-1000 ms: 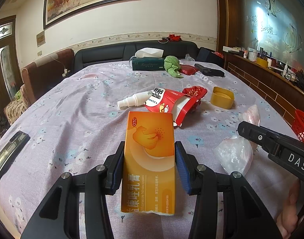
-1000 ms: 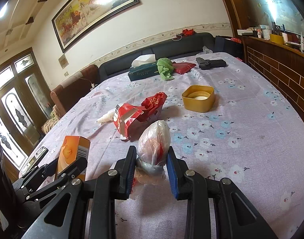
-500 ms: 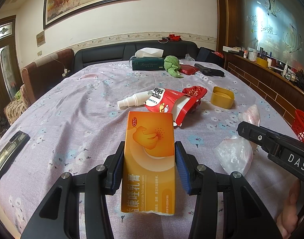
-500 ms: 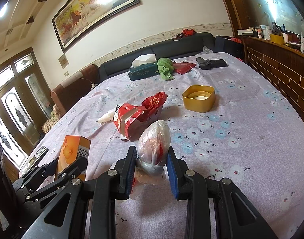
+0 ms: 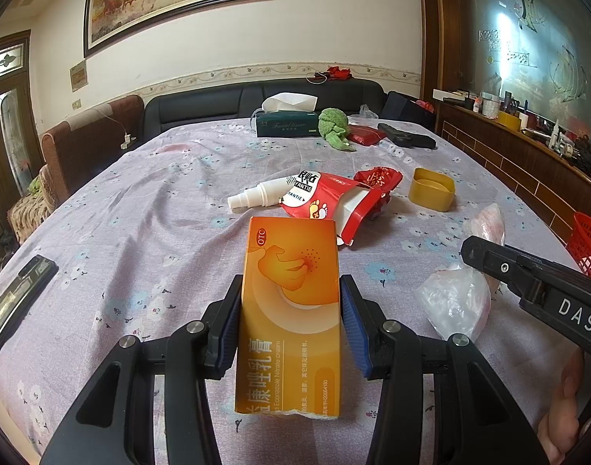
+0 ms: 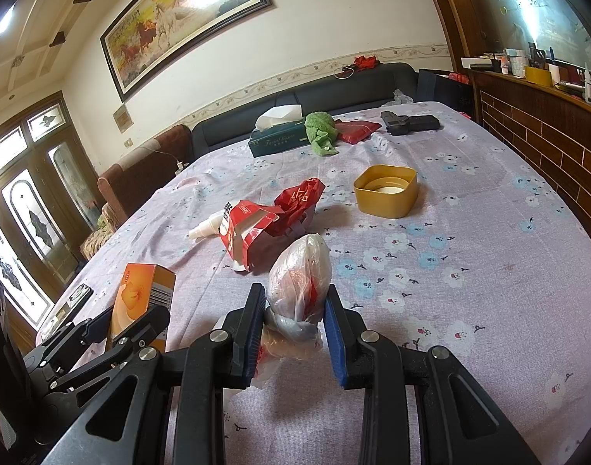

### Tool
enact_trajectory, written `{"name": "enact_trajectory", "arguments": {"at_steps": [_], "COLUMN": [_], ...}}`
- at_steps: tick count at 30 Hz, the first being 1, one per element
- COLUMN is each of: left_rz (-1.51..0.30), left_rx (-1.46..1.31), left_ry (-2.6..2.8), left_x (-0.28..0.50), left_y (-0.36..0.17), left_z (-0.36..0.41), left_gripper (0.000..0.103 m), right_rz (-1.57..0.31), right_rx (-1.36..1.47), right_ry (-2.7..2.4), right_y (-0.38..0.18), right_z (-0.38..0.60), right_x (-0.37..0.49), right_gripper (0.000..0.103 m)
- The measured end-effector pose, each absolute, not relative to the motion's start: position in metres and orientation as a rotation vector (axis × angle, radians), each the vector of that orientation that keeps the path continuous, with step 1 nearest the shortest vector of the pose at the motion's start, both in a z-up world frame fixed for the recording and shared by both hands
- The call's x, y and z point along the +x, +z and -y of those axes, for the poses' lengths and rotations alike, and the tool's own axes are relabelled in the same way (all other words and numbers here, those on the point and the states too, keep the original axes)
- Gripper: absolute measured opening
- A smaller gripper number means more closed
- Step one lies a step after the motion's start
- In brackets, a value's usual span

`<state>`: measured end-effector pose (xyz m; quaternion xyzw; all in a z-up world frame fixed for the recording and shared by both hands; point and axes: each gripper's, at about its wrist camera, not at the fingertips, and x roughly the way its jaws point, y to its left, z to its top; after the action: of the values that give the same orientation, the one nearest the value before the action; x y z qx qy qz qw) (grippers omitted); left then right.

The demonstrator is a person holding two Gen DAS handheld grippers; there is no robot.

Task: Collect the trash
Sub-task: 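Hold the orange box in the left tool while the right tool holds the plastic bag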

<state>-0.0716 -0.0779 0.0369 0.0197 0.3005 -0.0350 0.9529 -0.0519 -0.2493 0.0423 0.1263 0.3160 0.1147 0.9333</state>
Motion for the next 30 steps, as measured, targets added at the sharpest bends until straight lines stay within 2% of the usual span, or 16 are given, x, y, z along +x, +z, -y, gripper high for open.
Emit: {"name": "enact_trajectory", "arguments": {"at_steps": [11,30], "left_rz": [-0.645,-0.623], "left_rx": [0.052,0.114], "left_ry": [-0.094,-0.211], "left_x": [-0.07,-0.088], "left_y": [0.034,0.065], "left_z": [0.077,0.125], "left_gripper": [0.046,0.046], "right_rz": [-0.695,-0.576], "right_rx": [0.281,0.35], "right_ry": [0.192,0.095], "right_y": [0.042,0.085], "right_z": [0.261,0.337], "right_x": [-0.054,-0.096], "right_gripper": [0.032,0.032]}}
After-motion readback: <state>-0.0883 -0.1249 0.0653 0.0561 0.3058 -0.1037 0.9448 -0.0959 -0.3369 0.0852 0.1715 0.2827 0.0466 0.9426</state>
